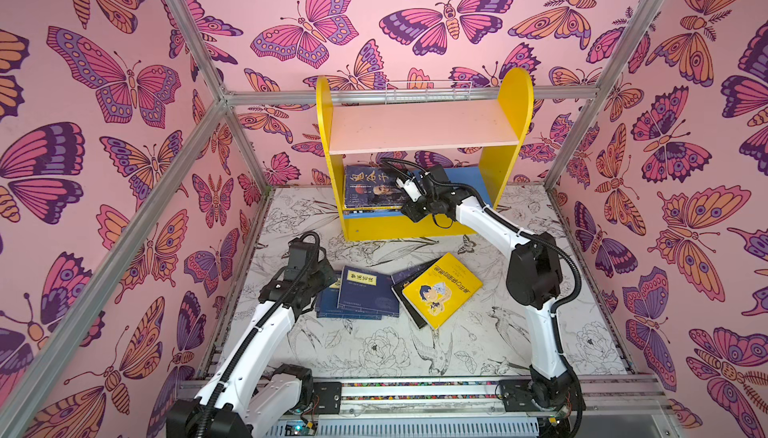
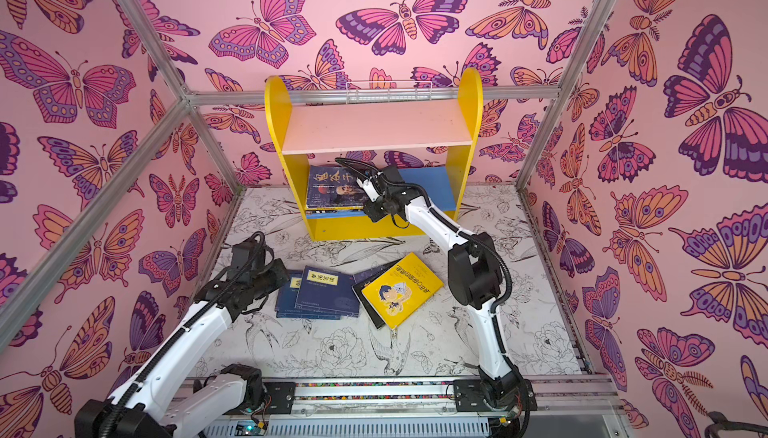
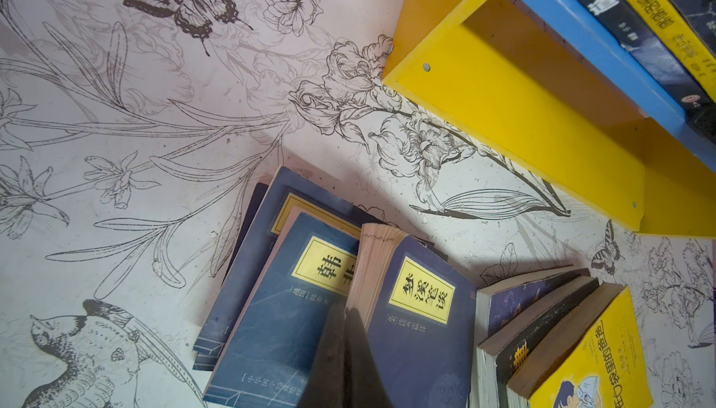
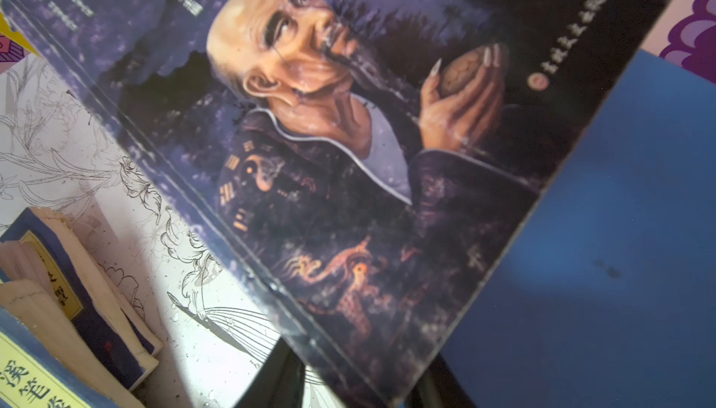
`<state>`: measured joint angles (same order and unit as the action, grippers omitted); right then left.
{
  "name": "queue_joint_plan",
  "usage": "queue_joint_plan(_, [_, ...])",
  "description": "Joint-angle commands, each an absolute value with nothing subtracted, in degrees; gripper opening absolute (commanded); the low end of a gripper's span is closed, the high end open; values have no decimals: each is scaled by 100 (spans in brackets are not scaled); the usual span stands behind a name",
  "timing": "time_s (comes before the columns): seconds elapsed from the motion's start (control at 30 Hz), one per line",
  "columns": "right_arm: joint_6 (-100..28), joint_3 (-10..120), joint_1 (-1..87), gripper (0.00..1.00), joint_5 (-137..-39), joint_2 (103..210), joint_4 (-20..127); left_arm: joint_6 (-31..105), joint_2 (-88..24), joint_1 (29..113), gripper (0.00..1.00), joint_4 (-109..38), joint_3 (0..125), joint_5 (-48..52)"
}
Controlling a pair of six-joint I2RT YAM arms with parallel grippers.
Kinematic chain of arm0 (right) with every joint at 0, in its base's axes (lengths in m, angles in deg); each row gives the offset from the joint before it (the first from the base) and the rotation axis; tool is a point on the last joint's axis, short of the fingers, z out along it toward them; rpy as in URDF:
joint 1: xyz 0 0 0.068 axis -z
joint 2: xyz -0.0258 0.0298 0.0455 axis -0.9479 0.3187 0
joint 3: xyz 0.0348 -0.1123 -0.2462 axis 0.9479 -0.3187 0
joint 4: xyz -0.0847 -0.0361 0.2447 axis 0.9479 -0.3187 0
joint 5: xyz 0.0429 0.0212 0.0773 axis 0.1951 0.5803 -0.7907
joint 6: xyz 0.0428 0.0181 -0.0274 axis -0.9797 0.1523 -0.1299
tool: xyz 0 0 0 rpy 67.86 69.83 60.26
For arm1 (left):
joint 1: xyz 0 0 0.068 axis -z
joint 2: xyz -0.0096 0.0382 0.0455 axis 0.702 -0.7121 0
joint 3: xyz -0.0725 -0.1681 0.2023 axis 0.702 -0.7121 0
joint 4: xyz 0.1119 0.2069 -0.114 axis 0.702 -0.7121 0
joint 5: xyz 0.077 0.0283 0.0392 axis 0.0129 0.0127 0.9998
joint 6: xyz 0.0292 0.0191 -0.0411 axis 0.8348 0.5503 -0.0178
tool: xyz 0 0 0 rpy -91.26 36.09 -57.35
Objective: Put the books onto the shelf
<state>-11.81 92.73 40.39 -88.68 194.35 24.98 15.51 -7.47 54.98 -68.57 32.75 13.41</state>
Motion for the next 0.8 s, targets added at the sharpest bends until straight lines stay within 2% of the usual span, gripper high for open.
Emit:
queue_joint_plan(0.0, [-1055, 9470, 3982, 30, -9221, 19532, 2604, 1556, -773, 5457, 0, -6988, 3145, 1225])
queue_joint_plan(0.07, [-1137, 9425, 3978, 31, -9141, 19489, 2681, 1547, -755, 5452, 0, -6992, 3116, 1229])
queue_joint_plan(0.1, [-1192, 9378, 3978, 34, -9048, 19449, 2738, 1546, -746, 5454, 0, -6980, 3114, 1234])
queue_joint_plan(0.2, [-1506, 8858, 3978, 59, -8497, 19096, 3249, 1549, -721, 5455, 0, -6983, 3105, 1243])
queue_joint_plan(0.27, [-1730, 8197, 3978, 66, -7929, 18666, 3835, 1572, -711, 5461, 0, -6975, 3114, 1227])
queue_joint_plan(0.37, [-1987, 7333, 3986, 67, -7147, 17988, 4395, 1638, -716, 5477, 0, -6946, 3127, 1182])
queue_joint_plan(0.53, [-2569, 5816, 3998, 67, -6383, 16821, 4942, 1693, -758, 5644, 0, -6785, 3046, 1085])
queue_joint_plan(0.77, [-5118, 3815, 4035, 67, -5234, 15352, 4286, 1959, -1212, 6599, 0, -6290, 2989, 1287])
